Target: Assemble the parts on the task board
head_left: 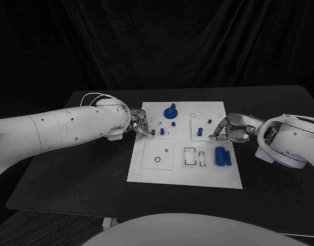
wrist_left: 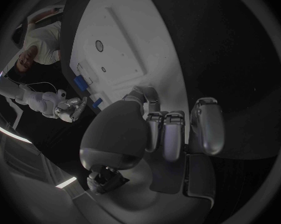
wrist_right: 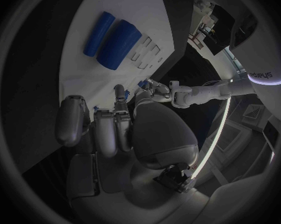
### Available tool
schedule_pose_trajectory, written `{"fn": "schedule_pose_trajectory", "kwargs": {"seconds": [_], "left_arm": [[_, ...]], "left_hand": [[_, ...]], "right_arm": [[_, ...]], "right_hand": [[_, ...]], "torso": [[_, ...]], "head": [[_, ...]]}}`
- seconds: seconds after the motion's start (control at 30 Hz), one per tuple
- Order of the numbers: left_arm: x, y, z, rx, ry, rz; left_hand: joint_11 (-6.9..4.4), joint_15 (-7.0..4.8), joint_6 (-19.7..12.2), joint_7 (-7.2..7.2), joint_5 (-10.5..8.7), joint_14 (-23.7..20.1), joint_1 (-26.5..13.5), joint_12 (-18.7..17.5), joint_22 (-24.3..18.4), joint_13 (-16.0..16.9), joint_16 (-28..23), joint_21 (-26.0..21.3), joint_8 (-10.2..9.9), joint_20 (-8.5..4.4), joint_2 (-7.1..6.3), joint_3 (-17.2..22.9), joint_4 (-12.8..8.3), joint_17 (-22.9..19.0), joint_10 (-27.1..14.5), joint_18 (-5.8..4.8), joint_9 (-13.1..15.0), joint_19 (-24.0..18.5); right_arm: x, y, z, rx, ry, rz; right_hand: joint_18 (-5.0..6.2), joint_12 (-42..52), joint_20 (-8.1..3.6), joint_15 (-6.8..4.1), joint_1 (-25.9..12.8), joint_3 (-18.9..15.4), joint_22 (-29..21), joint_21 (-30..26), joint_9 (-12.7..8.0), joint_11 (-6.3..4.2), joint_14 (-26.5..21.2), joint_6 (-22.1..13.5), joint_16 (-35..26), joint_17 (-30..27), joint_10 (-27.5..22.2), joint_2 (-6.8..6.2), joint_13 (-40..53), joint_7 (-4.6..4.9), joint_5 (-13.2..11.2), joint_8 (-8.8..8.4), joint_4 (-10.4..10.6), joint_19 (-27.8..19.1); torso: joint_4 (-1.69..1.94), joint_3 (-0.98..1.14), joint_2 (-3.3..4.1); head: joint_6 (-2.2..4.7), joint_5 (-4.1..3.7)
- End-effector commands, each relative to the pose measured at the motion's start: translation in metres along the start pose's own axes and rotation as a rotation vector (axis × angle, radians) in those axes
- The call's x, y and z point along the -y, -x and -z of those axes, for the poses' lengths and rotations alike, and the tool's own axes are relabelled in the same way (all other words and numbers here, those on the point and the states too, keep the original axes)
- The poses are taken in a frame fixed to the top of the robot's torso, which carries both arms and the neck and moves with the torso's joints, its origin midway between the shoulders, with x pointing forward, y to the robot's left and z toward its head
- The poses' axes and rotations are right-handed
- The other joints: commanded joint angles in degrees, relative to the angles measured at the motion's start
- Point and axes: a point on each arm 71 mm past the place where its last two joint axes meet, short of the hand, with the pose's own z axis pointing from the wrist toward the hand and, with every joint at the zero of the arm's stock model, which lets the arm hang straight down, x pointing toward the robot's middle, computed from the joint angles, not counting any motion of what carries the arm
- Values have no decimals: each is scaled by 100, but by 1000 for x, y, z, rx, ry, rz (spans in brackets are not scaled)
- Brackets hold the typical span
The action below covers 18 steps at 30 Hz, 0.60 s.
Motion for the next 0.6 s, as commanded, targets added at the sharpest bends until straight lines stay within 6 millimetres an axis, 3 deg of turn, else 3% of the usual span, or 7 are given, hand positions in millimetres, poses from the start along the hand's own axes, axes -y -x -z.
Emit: {"fn": "schedule_pose_trajectory", "kwargs": {"seconds": [0.03,0.6], "left_arm": [[1,-1,0,3,-7,18],[-3,0,1,16,-2,24]], "left_hand": [[-8,-18,-22,21,-23,595,10,-27,1045,1251,15,-41,-42,-3,80,-28,-15,1510,384,-47,-11,-40],[-2,-15,-41,30,-23,595,-2,-42,1041,1240,15,-53,-83,-1,169,-51,-7,1510,373,-44,-33,-48]], "right_arm": [[1,-2,0,-10,-11,0],[1,-3,0,-16,-14,0]], "right_hand": [[112,-19,13,-45,310,6,938,-18,-9,-51,276,14,-36,401,24,247,-312,-14,40,-36,-31,-38],[113,-22,12,-46,354,27,938,-25,-9,-51,274,13,-38,396,20,237,-318,-15,92,-37,-55,-39]], "torso": [[1,0,0],[0,-1,-1]], "head": [[0,-5],[0,7]]}}
